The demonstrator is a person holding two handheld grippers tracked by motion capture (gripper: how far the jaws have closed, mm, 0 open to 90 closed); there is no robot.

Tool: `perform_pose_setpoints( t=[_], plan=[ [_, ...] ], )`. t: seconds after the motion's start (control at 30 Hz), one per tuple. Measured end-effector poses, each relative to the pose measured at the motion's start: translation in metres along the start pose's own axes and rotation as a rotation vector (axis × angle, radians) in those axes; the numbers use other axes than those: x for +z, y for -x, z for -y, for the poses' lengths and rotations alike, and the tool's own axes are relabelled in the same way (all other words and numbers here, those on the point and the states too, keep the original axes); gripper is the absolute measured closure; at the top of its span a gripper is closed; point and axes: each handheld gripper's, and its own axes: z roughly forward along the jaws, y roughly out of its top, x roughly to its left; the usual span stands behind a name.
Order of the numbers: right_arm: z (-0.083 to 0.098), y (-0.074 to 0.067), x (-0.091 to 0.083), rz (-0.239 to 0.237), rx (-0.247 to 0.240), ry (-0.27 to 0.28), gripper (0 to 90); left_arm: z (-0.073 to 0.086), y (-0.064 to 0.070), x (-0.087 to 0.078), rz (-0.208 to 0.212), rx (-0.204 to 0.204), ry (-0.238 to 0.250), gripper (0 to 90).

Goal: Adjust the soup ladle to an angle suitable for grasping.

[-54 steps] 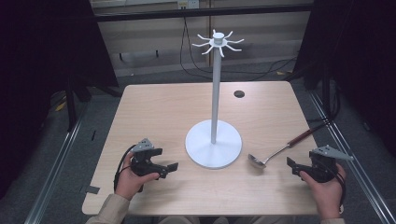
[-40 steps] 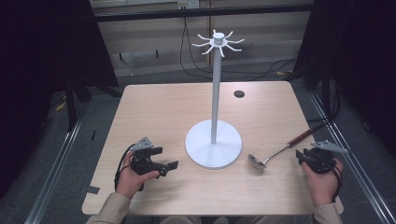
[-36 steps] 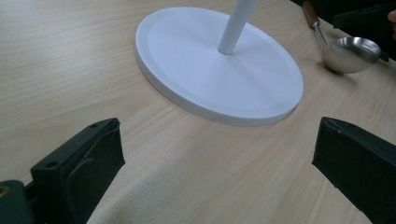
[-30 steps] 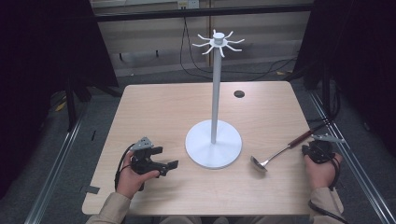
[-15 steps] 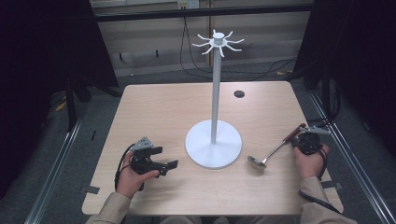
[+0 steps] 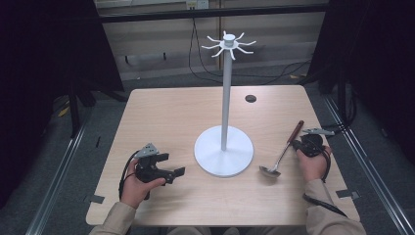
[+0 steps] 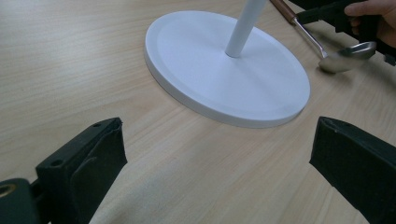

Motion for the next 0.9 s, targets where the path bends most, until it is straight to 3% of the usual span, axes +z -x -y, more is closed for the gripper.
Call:
perform_pose_setpoints(
  t=[0.37, 0.9],
  plan=[
    [-0.01, -0.018, 0.013, -0.064, -0.033, -0.006, 88.6, 0.001, 0.0, 0.0, 0.001, -0.004, 0.009, 3.1],
    [-0.023, -0.027, 0.022, -0.124, -0.055, -0.048, 86.5, 0.001, -0.002, -0.001, -0.005, -0.007, 0.006, 3.2]
  ],
)
